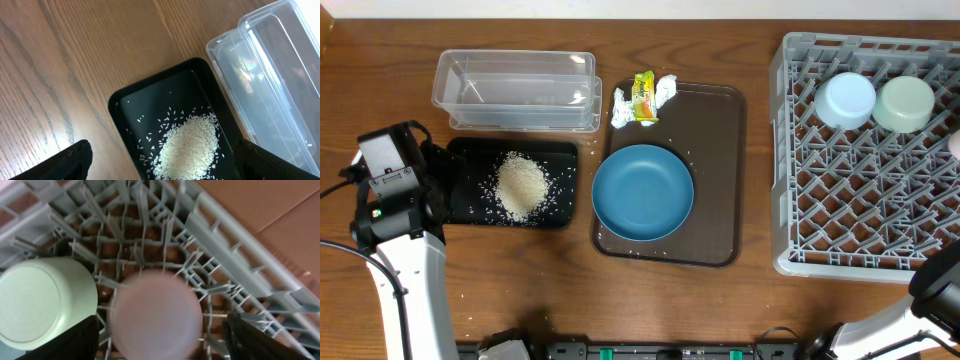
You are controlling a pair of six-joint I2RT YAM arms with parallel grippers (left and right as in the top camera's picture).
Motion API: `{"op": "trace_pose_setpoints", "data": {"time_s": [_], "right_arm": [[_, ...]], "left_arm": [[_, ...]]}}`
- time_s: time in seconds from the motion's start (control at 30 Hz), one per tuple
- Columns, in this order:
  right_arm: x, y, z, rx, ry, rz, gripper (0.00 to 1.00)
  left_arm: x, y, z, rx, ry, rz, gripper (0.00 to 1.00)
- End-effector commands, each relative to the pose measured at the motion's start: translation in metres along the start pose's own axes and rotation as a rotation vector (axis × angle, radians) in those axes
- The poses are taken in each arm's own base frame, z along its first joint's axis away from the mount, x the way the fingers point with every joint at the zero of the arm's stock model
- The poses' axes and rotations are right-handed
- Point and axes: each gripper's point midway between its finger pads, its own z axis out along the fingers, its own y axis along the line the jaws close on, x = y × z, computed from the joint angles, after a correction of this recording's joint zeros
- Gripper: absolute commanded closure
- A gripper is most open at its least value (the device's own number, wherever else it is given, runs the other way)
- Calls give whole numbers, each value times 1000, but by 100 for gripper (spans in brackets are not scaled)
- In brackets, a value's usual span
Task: Sort waste into correct bins and load items into the dishwasher rack
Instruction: 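Carry the pink cup into the rack and set it down, then reach the right gripper to the blue plate and grasp its rim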
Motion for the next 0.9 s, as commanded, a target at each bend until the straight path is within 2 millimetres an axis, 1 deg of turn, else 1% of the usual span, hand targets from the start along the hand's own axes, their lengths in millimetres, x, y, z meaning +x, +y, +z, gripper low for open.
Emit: {"op": "trace_pose_setpoints", "data": {"time_s": [0.0,0.07,0.17,0.23,0.27,0.33,0.4,0.43,0.5,0.57,0.6,0.7,0.77,0.87], "right_arm": [[-6,8,-8,-40,-18,7,20],[-8,11,-15,-61,-27,17,19],[-15,24,-33,-130,-53,26,19],[-21,36,-51,-194,-81,19,19],[-25,44,-64,-236,-101,12,19],[-30,67,-90,-338,-136,-7,19],[-33,96,-118,-472,-168,-43,20],[-32,116,-137,-564,-184,-73,20],[-27,150,-166,-696,-202,-128,21],[-14,188,-192,-800,-204,-196,21],[-6,203,-200,-829,-197,-224,21],[29,255,-222,-928,-151,-322,21],[69,293,-238,-997,-74,-405,20],[133,337,-258,-1077,38,-551,20]], "left_arm": [[-5,0,-2,-3,-9,-15,8],[-5,0,-2,-3,-9,-15,8],[-5,0,-2,-3,-9,-15,9],[-5,0,-2,-3,-9,-15,9],[-5,0,-2,-3,-9,-15,9],[-5,0,-2,-3,-9,-14,8],[-5,0,-2,-3,-9,-15,8],[-5,0,-2,-3,-9,-15,8],[-5,0,-2,-3,-9,-14,8],[-5,0,-2,-3,-9,-14,9],[-5,0,-2,-3,-9,-14,8],[-5,0,-2,-3,-9,-15,8],[-5,0,-2,-3,-9,-15,8],[-5,0,-2,-3,-9,-14,8]]}}
